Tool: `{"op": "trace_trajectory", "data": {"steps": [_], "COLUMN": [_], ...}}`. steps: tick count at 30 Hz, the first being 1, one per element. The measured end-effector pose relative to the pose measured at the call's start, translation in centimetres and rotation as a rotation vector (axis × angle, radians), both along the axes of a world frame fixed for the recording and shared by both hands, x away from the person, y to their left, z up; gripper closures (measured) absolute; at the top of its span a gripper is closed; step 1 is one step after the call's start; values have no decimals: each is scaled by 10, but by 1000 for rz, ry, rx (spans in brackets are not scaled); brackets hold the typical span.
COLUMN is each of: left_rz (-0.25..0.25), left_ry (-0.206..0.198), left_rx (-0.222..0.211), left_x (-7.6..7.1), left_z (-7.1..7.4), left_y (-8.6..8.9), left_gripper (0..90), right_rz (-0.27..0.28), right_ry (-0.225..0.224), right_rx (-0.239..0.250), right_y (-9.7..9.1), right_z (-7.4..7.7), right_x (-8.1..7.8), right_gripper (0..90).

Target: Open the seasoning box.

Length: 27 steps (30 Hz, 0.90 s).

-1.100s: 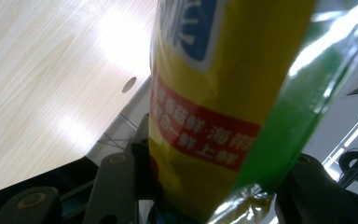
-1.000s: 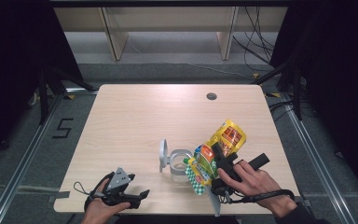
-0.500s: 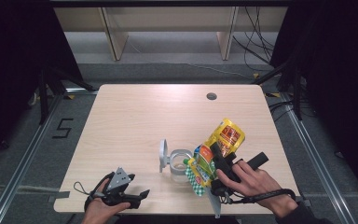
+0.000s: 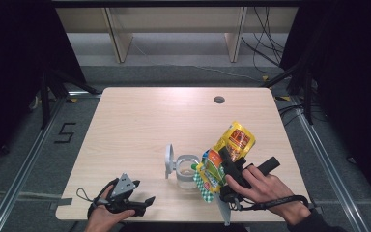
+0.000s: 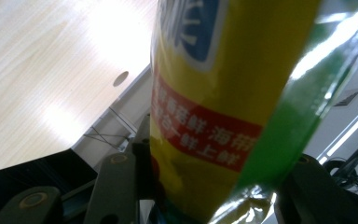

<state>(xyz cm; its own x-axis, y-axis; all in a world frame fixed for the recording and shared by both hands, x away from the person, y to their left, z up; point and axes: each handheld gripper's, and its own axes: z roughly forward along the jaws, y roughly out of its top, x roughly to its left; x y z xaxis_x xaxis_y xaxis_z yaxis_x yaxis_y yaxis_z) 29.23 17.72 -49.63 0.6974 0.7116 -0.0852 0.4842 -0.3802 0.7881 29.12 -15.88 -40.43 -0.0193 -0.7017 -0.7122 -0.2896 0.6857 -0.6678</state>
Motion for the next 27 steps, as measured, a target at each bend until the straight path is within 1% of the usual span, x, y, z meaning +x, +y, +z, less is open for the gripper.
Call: {"op": "trace_trajectory", "data": {"steps": [2,4,5,9,15,17,19,23,25,27], "left_rz": [1,1,1,2,3,3,3,3,1,4], "left_ry": [-1,0,0,-3,-4,-4,-4,-4,-2,-3], "left_rx": [-2,7,3,-5,2,1,1,0,-4,2], "left_x": [0,0,0,0,0,0,0,0,0,0], "left_z": [0,0,0,-1,-1,-1,-1,-1,0,-1], "left_y": [0,0,0,0,0,0,0,0,0,0], "left_gripper": [201,201,201,201,201,201,201,201,201,201], "right_rz": [1,2,3,13,8,19,12,26,34,35], "right_ry": [-4,5,6,0,-3,-1,-3,-2,-17,-20], "right_rx": [1,-3,-4,-7,-12,-12,-18,-21,-65,-84], "right_y": [1,0,0,0,0,-1,0,1,2,2], "right_z": [0,-1,-1,-1,-1,-1,0,0,3,4], "right_x": [0,-1,0,-1,-2,-3,-3,-3,-2,-2], "right_gripper": [570,570,570,571,571,571,571,571,571,572]}}
